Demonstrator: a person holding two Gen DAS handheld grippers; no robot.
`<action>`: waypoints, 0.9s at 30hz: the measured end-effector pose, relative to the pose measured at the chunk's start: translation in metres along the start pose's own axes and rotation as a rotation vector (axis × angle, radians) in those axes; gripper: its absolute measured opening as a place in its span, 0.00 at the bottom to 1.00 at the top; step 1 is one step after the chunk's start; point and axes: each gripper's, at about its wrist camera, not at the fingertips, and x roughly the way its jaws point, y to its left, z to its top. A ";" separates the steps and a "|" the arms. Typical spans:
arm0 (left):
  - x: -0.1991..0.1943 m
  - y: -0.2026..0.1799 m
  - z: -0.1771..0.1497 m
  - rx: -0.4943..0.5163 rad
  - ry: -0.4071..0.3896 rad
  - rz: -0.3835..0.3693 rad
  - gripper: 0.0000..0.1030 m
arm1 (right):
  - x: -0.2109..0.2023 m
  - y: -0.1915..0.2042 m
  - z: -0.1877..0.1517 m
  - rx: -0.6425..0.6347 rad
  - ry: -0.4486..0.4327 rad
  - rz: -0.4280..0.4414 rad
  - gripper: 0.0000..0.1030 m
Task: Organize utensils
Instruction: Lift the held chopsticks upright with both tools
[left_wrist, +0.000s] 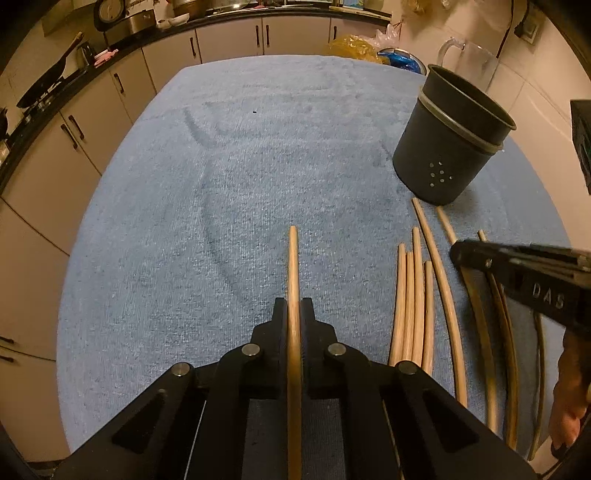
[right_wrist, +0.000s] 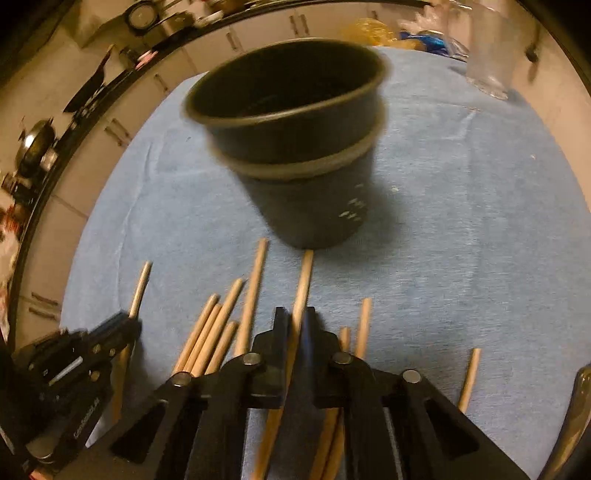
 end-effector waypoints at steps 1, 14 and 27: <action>-0.001 0.002 0.000 -0.008 -0.003 -0.016 0.06 | 0.000 0.001 -0.001 0.004 0.003 0.020 0.07; -0.080 0.014 -0.001 -0.075 -0.184 -0.105 0.06 | -0.085 0.000 -0.022 0.012 -0.215 0.184 0.07; -0.144 0.011 -0.006 -0.085 -0.328 -0.128 0.06 | -0.157 0.002 -0.060 -0.042 -0.476 0.210 0.07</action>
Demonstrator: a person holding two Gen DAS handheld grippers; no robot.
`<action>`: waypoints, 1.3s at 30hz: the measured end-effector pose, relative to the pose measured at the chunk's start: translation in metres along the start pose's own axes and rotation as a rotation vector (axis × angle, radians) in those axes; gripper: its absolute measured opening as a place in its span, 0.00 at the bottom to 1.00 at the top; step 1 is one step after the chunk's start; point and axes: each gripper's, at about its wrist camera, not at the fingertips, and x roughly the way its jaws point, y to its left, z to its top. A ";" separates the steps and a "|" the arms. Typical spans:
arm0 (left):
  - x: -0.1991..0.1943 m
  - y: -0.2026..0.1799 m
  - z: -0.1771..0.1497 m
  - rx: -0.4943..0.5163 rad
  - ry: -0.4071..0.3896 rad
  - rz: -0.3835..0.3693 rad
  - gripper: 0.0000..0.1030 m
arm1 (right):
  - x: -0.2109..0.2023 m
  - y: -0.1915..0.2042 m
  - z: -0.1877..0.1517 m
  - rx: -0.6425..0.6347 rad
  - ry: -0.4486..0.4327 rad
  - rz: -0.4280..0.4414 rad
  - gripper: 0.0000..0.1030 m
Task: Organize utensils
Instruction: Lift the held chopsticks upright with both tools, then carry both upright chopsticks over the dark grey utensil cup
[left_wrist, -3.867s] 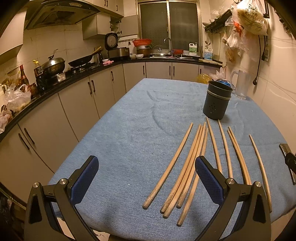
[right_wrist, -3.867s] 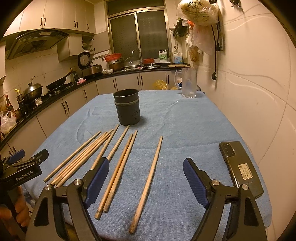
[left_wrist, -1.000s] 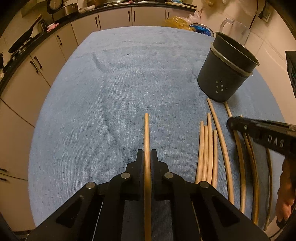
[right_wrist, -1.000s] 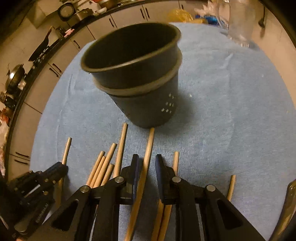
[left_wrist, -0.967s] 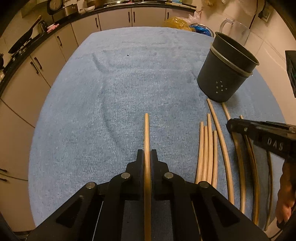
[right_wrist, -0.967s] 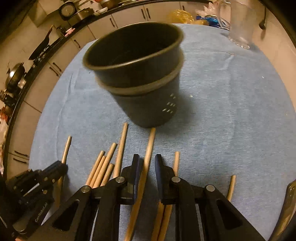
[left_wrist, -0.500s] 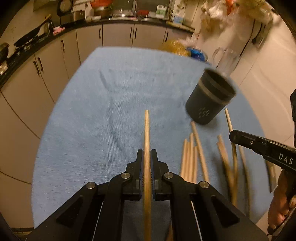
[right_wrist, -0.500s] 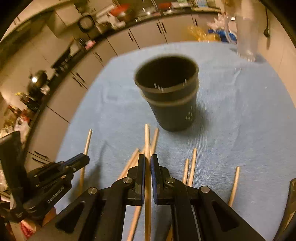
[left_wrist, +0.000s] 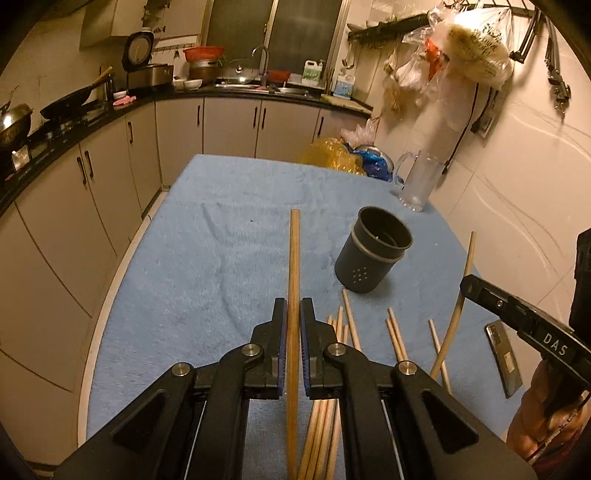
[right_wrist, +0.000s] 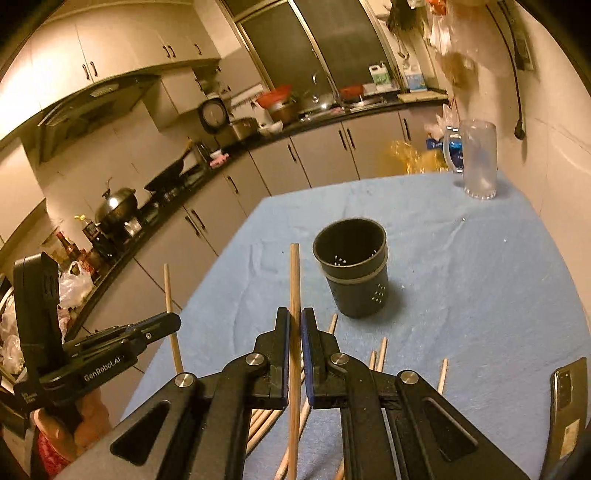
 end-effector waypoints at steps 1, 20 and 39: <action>-0.004 -0.001 0.000 0.001 -0.009 0.002 0.06 | -0.003 0.000 -0.001 -0.001 -0.010 -0.002 0.07; -0.034 -0.018 0.009 0.029 -0.077 -0.003 0.06 | -0.037 -0.017 -0.002 0.047 -0.090 0.008 0.07; -0.035 -0.033 0.044 0.060 -0.111 0.011 0.06 | -0.061 -0.025 0.030 0.052 -0.183 0.010 0.07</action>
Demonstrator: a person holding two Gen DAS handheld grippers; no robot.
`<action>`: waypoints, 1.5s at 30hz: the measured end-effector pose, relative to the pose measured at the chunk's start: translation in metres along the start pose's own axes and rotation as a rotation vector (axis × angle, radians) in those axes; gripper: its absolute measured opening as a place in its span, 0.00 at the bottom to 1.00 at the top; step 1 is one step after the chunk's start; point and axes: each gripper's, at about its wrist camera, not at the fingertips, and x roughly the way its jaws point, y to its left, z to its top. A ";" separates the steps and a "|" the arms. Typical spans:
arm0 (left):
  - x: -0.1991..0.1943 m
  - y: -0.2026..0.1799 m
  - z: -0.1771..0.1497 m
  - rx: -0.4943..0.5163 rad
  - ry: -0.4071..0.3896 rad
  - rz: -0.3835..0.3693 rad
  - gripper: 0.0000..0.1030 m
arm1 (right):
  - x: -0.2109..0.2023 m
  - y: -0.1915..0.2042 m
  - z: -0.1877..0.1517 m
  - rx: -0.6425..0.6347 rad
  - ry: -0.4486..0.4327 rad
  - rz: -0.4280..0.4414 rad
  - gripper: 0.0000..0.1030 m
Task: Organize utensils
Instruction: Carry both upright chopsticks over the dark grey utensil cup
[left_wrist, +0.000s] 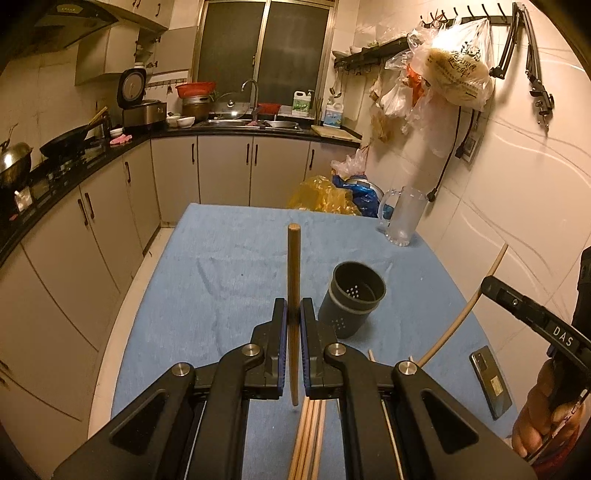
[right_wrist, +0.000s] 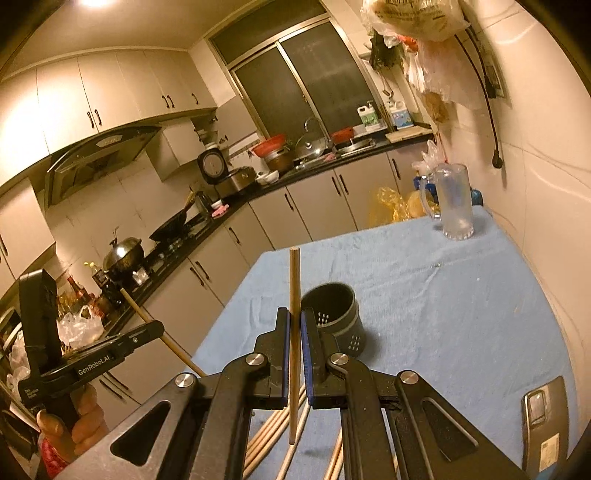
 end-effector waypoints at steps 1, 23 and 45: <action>0.000 -0.001 0.003 0.003 -0.001 -0.003 0.06 | -0.001 -0.001 0.003 -0.003 -0.006 -0.002 0.07; 0.001 -0.033 0.099 -0.005 -0.081 -0.077 0.06 | -0.006 -0.011 0.090 0.023 -0.136 -0.010 0.07; 0.098 -0.046 0.112 -0.088 0.035 -0.136 0.06 | 0.067 -0.060 0.102 0.123 -0.069 -0.091 0.07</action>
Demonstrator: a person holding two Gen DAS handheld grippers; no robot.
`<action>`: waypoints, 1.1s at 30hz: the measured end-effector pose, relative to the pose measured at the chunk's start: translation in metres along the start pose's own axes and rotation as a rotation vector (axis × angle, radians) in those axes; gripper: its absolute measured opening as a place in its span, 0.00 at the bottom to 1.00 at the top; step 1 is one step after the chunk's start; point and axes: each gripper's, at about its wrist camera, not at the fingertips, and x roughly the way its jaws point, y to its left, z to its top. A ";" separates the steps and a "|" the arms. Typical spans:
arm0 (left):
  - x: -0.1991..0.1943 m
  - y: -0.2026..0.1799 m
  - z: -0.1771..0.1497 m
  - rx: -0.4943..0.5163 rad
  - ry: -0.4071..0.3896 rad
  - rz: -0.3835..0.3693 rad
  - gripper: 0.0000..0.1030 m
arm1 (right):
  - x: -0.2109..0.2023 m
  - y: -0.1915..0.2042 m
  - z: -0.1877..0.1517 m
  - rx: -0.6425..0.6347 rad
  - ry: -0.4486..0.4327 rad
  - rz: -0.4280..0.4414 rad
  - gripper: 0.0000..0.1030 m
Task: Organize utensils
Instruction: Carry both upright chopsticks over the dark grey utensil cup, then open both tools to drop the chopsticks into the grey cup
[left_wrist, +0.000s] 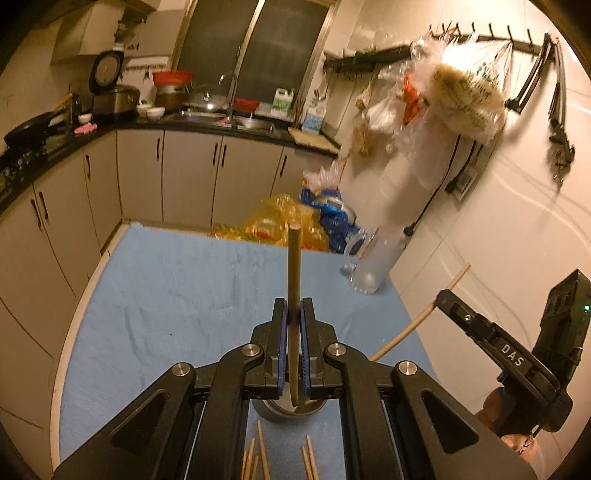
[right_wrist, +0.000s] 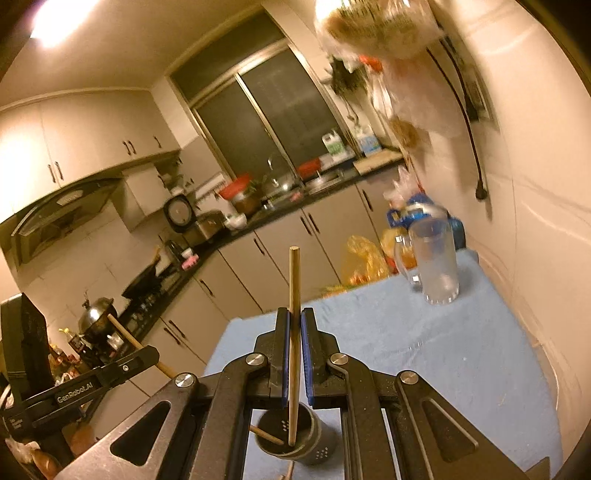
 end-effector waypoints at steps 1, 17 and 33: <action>0.006 0.001 -0.002 0.000 0.014 0.000 0.06 | 0.005 -0.002 -0.002 0.006 0.015 -0.002 0.07; 0.044 0.019 -0.013 -0.019 0.073 -0.004 0.09 | 0.050 -0.013 -0.024 0.002 0.124 -0.010 0.08; -0.045 0.031 -0.035 -0.012 -0.057 -0.027 0.32 | 0.000 -0.004 -0.074 -0.022 0.195 0.043 0.19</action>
